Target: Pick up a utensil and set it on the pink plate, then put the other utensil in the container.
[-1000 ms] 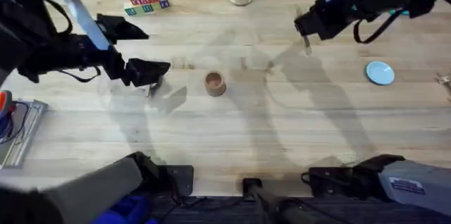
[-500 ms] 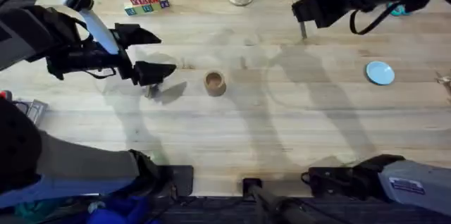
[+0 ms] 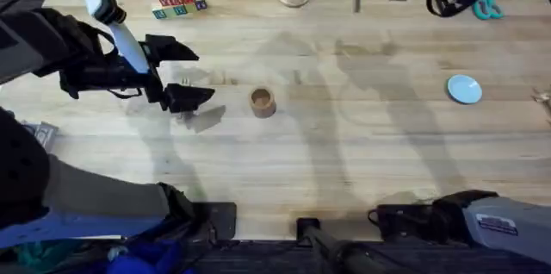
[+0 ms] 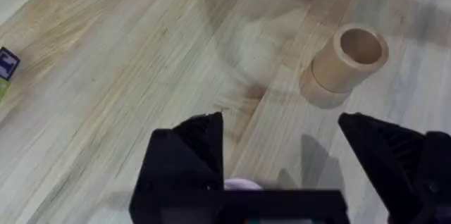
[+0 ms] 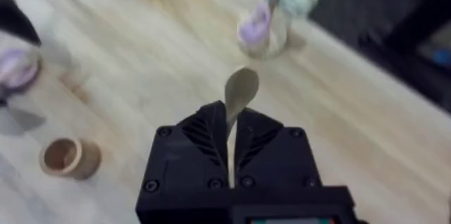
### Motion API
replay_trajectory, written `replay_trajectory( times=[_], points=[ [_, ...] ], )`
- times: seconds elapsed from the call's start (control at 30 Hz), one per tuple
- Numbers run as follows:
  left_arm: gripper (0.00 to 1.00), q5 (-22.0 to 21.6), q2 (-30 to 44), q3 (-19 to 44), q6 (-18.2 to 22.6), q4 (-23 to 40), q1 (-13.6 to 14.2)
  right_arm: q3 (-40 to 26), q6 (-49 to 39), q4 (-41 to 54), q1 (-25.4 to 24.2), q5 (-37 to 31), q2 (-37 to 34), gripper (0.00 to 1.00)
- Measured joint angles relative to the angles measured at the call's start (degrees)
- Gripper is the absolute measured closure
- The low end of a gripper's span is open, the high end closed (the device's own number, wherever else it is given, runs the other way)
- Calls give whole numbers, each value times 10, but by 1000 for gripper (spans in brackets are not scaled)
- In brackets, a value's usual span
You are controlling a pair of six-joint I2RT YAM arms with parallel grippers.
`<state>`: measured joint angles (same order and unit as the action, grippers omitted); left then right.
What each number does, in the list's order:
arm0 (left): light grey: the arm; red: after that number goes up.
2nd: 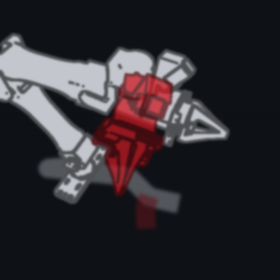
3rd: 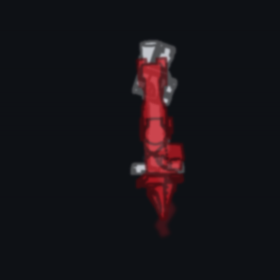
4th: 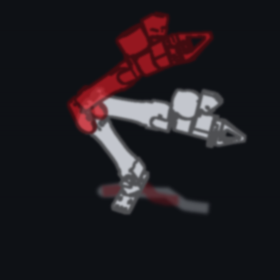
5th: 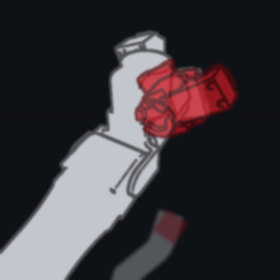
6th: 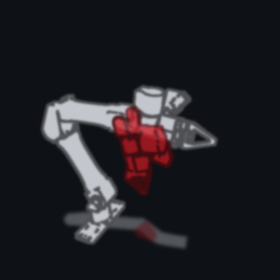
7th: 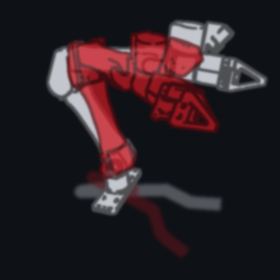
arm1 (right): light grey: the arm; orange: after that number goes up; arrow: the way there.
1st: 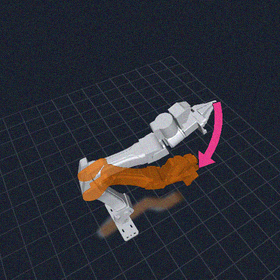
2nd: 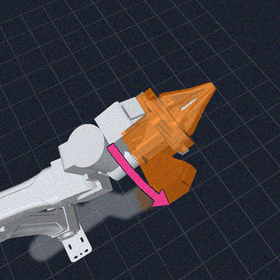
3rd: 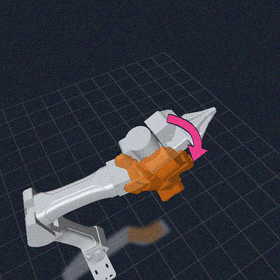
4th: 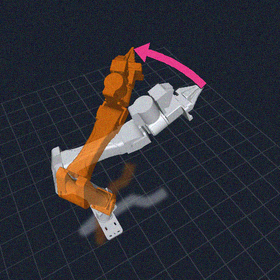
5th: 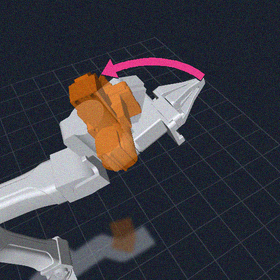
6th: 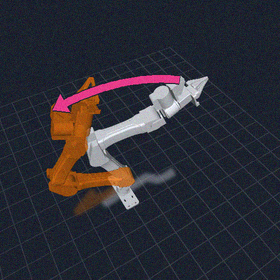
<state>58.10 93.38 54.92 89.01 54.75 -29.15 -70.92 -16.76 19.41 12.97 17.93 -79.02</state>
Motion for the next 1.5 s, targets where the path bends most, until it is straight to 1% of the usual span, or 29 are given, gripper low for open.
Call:
replay_trajectory(
  times=[0.13,0.27,0.4,0.53,0.63,0.83,0.93,1.1,1.27,1.33,1.5],
  points=[
    [8,-8,0,0,22,7,0,47,0,-93,-7,59,0,966],
    [8,-14,0,0,69,35,0,94,0,-158,-7,96,-1,967],
    [8,-17,0,0,129,67,0,135,0,-238,-7,144,-10,967],
    [8,-11,0,0,177,90,0,159,1,-294,-7,191,-27,967],
    [9,-8,0,0,202,95,0,172,6,-337,-7,220,-46,966],
    [8,14,19,-1,232,100,0,191,36,-420,-6,275,-99,966],
    [8,29,47,-3,243,100,0,196,49,-434,-5,287,-118,966],
    [8,43,87,-9,276,124,0,202,57,-447,9,297,-123,967],
    [8,52,98,-10,290,123,0,218,61,-465,37,299,-123,966],
    [8,52,99,-10,290,123,0,235,62,-494,50,300,-123,966],
    [8,54,102,-10,290,124,0,290,73,-624,68,304,-123,966]
  ],
)
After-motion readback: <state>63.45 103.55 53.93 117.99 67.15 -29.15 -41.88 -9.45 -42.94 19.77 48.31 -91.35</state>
